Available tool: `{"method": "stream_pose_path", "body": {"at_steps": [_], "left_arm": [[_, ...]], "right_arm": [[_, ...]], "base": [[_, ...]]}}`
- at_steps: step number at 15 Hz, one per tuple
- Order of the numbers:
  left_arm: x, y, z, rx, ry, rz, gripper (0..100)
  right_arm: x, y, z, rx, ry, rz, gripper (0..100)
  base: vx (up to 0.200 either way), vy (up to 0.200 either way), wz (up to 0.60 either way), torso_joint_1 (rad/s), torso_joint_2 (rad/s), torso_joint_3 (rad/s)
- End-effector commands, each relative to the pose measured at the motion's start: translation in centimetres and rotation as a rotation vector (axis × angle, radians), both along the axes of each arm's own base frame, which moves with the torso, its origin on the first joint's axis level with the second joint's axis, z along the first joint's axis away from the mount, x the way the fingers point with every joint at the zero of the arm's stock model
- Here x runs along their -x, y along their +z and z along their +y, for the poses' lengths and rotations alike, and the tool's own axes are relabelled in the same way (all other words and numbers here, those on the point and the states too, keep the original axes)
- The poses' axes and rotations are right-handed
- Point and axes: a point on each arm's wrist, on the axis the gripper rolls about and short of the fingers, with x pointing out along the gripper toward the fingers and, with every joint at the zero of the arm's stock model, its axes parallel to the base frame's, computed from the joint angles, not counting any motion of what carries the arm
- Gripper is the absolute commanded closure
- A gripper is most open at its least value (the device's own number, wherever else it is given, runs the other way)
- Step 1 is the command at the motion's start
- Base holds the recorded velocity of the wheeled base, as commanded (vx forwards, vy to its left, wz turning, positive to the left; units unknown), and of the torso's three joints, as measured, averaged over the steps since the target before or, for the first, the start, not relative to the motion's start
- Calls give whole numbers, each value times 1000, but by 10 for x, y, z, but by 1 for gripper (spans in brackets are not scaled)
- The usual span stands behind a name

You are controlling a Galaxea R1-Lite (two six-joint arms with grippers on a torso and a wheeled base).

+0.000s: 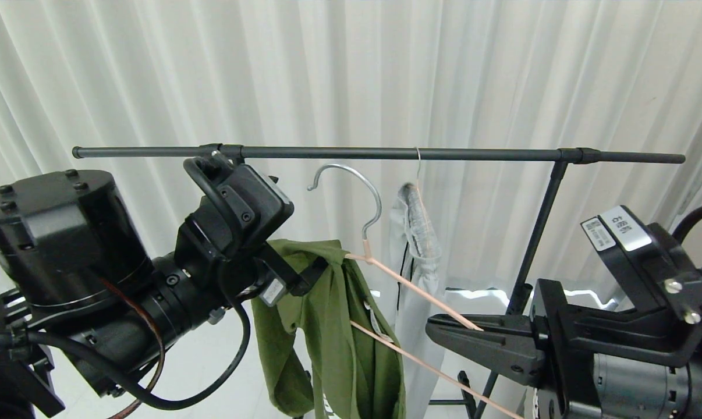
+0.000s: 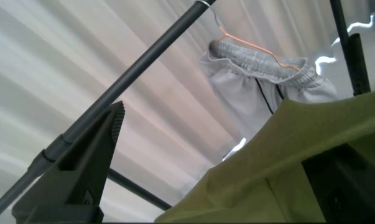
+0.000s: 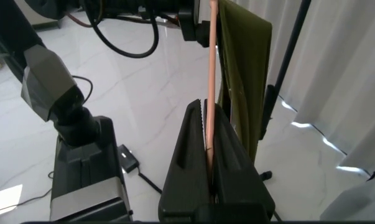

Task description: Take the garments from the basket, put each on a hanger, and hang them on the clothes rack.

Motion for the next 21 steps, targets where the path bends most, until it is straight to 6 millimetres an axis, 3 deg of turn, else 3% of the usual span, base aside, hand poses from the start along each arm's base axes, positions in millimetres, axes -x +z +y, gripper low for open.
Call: {"method": "stream_pose_path", "body": {"at_steps": [1, 4, 5, 15, 16, 19, 21], "left_arm": [[0, -2, 0, -4, 0, 5, 0], [0, -4, 0, -8, -4, 11, 0], [1, -3, 0, -7, -4, 10, 100], [3, -5, 2, -4, -3, 3, 100], [3, -4, 2, 18, -1, -25, 100], [-2, -6, 8, 40, 57, -59, 100], [-6, -7, 12, 36, 186, -54, 100]], "right_arm": [[0, -1, 0, 2, 0, 2, 100], [1, 0, -1, -2, 0, -1, 100], [1, 0, -1, -2, 0, -1, 100], [0, 1, -3, -4, -8, -1, 100], [0, 1, -3, -6, -10, -2, 0], [-5, 1, -4, -6, -39, -2, 0], [-17, 4, -10, -11, -100, -9, 0]], "base": [[0, 0, 0, 0, 0, 0], [0, 0, 0, 0, 0, 0], [0, 0, 0, 0, 0, 0], [0, 0, 0, 0, 0, 0], [0, 0, 0, 0, 0, 0], [0, 0, 0, 0, 0, 0], [0, 0, 0, 0, 0, 0]]}}
